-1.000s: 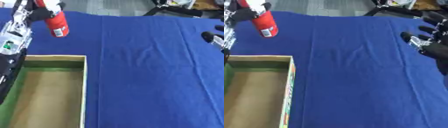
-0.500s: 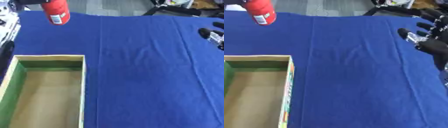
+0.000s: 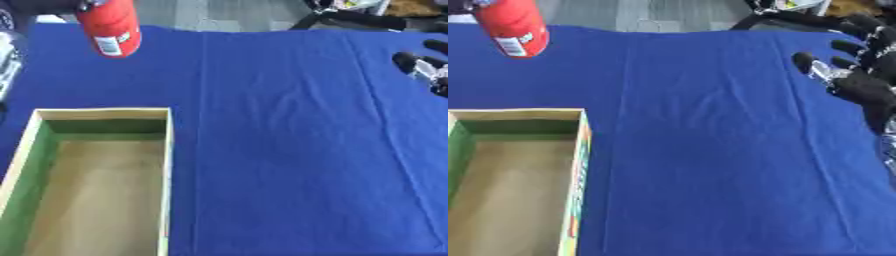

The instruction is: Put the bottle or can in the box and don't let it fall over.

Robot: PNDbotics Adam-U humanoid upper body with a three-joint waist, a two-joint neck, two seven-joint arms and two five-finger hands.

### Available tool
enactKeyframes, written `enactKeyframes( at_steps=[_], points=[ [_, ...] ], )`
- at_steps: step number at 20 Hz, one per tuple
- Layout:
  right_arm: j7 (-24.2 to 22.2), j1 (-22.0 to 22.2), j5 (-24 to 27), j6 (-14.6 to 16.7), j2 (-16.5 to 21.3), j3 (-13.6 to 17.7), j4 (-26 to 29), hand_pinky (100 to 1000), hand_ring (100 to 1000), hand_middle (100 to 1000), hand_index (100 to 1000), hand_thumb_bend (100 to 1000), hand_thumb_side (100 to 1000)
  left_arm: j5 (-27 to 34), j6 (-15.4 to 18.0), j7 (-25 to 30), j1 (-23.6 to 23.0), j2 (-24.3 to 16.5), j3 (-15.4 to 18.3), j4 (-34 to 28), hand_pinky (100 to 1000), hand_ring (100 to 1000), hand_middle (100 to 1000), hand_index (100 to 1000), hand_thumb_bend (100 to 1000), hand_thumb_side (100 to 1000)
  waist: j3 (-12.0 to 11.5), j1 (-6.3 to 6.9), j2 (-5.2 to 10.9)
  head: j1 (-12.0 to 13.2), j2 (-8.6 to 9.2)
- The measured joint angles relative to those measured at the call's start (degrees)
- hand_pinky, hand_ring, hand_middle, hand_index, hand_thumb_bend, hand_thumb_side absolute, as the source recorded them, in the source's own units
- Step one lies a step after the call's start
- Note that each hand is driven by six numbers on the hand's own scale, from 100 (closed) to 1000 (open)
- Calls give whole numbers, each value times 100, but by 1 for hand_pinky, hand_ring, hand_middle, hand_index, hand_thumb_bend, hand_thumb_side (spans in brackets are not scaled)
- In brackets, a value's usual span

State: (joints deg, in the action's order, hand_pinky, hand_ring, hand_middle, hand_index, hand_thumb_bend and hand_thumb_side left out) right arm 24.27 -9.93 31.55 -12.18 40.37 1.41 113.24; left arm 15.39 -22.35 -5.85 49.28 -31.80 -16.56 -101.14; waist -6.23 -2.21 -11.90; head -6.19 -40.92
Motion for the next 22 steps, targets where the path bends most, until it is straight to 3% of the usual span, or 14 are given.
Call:
enactKeyframes(
  at_steps=[11,22],
  points=[
    [36,94,-4,19,34,33,4,900,891,891,917,596,100,316,-369,-309,-665,-364,-94,-1123,723,661,367,353,206,100,-94,-5,21,-84,-25],
    [50,100,-7,30,34,34,9,899,891,891,915,591,100,484,-430,-458,-1107,-348,-147,-1229,708,658,367,354,182,100,-116,-27,21,-95,-27]
  ],
)
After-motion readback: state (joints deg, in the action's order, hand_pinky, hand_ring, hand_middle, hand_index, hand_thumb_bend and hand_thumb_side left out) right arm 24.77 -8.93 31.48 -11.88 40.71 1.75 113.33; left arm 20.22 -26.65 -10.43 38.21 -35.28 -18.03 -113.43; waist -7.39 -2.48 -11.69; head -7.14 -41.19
